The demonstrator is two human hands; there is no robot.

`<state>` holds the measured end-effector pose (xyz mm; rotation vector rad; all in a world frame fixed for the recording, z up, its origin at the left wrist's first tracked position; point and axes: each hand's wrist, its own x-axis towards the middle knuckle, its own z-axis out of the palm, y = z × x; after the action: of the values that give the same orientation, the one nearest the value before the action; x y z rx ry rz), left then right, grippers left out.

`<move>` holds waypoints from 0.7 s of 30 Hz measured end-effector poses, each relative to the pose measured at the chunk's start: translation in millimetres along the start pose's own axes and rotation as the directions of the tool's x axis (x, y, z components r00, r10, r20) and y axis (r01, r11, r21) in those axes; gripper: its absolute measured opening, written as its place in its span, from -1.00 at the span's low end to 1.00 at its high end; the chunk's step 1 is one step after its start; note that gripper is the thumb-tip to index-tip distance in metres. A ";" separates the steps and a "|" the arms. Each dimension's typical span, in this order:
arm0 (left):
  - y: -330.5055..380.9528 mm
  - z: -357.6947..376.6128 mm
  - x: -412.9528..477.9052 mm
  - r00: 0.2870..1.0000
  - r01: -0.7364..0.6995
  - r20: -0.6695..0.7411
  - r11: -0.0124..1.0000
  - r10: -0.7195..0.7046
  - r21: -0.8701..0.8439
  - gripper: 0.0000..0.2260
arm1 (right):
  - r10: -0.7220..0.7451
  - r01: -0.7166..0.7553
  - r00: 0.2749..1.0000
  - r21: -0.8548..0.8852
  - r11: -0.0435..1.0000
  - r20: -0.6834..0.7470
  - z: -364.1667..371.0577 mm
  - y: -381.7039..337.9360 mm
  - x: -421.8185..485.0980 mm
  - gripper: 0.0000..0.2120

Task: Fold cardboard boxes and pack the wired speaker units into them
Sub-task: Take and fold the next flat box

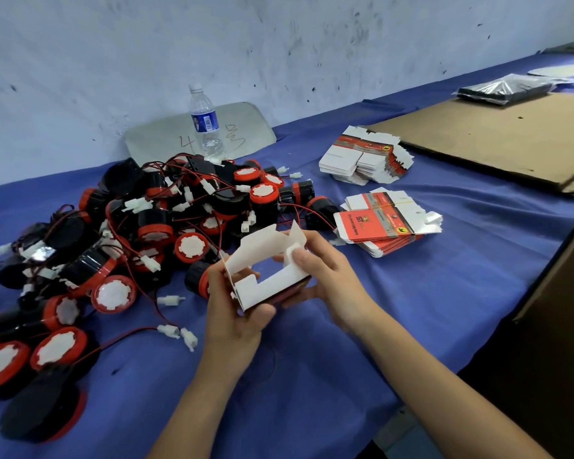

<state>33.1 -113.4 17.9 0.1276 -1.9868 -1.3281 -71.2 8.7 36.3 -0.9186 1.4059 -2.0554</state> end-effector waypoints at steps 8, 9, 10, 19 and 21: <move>10.1 5.9 -3.4 0.997 0.047 -0.060 0.997 -0.051 -0.065 -0.68 | -0.059 0.056 0.997 -0.053 0.997 -0.058 3.2 -1.2 -4.4 -0.75; 8.7 5.9 -4.2 0.997 0.035 -0.069 0.998 -0.039 -0.059 -0.68 | -0.100 0.092 0.992 -0.098 0.991 -0.078 4.3 0.1 -5.4 -0.74; 7.3 5.9 -5.3 0.997 0.027 -0.077 0.998 -0.030 -0.051 -0.67 | -0.154 0.138 0.984 -0.161 0.977 -0.093 5.7 1.9 -6.3 -0.72; 3.0 1.9 -2.6 0.942 0.213 -0.177 0.916 -0.285 -0.340 -0.71 | -0.713 0.597 0.680 -0.693 0.404 0.171 9.9 8.2 -11.1 -0.46; 2.6 2.4 -0.2 0.908 0.281 -0.165 0.852 -0.385 -0.442 -0.70 | -0.752 0.613 0.623 -0.731 0.300 0.214 9.5 8.6 -10.1 -0.49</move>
<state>32.6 -110.3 19.4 0.4379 -1.4795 -1.8301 -57.3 7.0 28.0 -2.0744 2.3697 -2.0687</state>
